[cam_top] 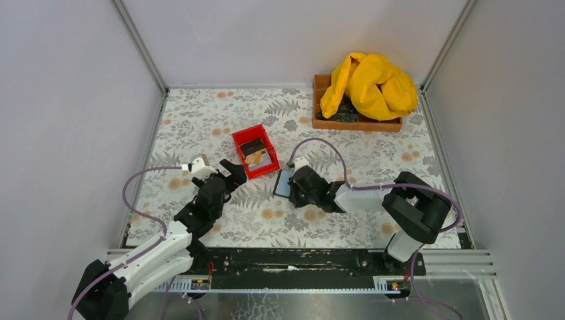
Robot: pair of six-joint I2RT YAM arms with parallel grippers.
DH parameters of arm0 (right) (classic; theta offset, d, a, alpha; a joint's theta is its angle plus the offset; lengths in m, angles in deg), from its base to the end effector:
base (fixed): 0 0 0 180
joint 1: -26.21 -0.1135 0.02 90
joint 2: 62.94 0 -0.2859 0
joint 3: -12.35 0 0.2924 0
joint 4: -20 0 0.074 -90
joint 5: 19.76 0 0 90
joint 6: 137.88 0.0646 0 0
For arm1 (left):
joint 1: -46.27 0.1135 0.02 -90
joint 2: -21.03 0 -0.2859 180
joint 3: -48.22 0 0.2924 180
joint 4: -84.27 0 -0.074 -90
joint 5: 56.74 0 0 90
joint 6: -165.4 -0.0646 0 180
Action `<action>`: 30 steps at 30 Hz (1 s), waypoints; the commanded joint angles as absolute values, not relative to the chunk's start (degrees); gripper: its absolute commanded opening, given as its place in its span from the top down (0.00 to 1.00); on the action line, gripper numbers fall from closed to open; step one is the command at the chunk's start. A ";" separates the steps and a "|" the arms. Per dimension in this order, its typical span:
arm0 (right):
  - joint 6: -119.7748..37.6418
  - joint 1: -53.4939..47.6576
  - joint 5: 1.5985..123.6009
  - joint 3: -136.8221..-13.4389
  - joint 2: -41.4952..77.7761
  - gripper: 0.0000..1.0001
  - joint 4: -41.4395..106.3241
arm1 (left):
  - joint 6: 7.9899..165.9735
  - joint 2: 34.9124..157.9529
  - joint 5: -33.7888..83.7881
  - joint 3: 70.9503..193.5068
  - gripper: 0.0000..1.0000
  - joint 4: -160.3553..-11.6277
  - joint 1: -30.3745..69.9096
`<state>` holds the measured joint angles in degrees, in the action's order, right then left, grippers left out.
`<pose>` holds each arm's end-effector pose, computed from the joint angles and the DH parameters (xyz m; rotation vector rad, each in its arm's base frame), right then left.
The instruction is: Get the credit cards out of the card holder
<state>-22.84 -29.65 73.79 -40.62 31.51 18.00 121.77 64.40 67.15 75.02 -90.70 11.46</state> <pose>0.2099 0.3024 0.1168 -0.5912 2.2743 0.6639 0.1939 -0.0909 0.1795 -0.5707 1.8126 -0.3923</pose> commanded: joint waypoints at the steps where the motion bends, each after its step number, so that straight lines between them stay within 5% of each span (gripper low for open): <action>1: -21.69 -24.28 79.44 -43.59 31.19 1.00 24.38 | 122.23 63.64 68.68 74.89 0.00 -92.42 11.72; 10: -25.51 -24.05 74.63 -52.08 28.82 1.00 24.70 | 122.89 60.99 69.44 73.76 0.00 -92.49 11.72; 30: -34.32 -17.26 76.06 -83.08 52.84 1.00 35.18 | 121.63 63.96 69.88 73.14 0.00 -94.95 11.85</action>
<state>-32.55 -17.08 76.76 -79.42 52.76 34.42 122.36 65.06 68.24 72.99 -91.22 11.46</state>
